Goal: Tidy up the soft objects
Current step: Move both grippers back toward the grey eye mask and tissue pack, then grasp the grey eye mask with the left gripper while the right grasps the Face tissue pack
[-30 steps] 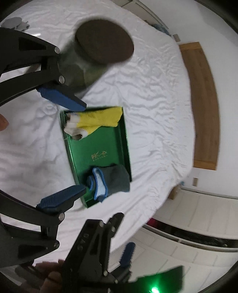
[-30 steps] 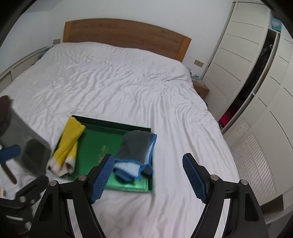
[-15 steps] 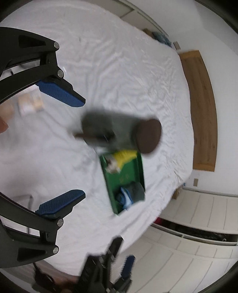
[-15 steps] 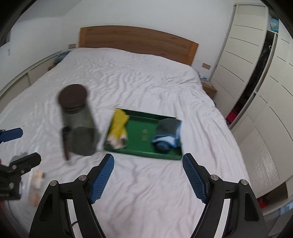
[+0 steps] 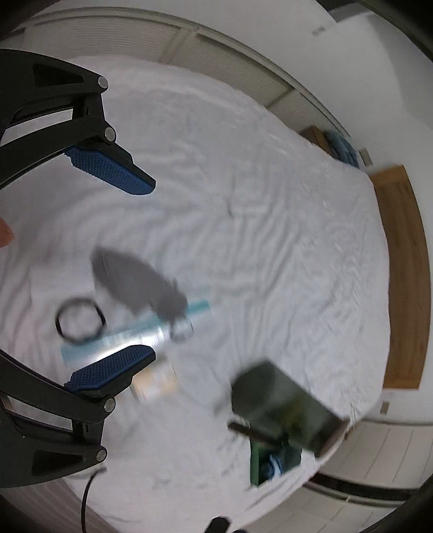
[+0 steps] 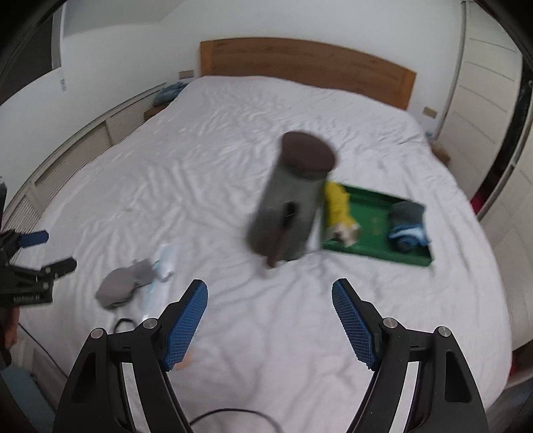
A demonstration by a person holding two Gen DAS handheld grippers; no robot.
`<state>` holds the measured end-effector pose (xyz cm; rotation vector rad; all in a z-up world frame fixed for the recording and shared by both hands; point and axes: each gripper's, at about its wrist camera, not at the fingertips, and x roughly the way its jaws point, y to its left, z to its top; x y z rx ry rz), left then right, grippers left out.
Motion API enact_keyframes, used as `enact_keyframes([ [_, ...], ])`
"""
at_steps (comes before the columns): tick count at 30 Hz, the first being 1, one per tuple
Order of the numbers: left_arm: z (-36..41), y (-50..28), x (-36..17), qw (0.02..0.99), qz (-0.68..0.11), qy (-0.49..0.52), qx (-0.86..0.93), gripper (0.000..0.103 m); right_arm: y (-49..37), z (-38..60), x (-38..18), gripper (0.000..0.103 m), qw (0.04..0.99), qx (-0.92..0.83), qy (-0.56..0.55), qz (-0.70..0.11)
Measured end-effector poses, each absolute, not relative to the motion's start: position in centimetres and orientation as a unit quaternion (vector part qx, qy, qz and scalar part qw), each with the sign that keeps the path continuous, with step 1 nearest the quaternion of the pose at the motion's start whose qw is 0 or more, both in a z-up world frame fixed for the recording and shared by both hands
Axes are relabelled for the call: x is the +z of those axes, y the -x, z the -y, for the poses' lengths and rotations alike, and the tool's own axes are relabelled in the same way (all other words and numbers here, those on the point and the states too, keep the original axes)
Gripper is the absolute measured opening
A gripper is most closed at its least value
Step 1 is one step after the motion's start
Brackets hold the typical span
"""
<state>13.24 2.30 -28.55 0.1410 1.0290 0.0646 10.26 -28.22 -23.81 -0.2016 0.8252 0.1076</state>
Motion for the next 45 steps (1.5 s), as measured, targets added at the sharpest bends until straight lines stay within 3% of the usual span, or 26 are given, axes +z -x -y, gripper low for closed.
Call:
enact_keyframes([
  [8, -6.3, -13.5, -32.4, 0.857, -0.514, -0.033, 0.028, 0.088, -10.8, 23.9, -28.3, 0.078, 0.89, 0.082, 0.09, -0.439],
  [33, -4.1, -17.3, -42.7, 0.836, -0.544, -0.062, -0.021, 0.088, -13.8, 20.3, -41.7, 0.076, 0.852, 0.094, 0.085, -0.508],
  [45, -3.9, -18.5, -45.0, 0.83, -0.554, -0.064, -0.023, 0.088, -16.9, 20.1, -44.1, 0.076, 0.857, 0.102, 0.08, -0.499],
])
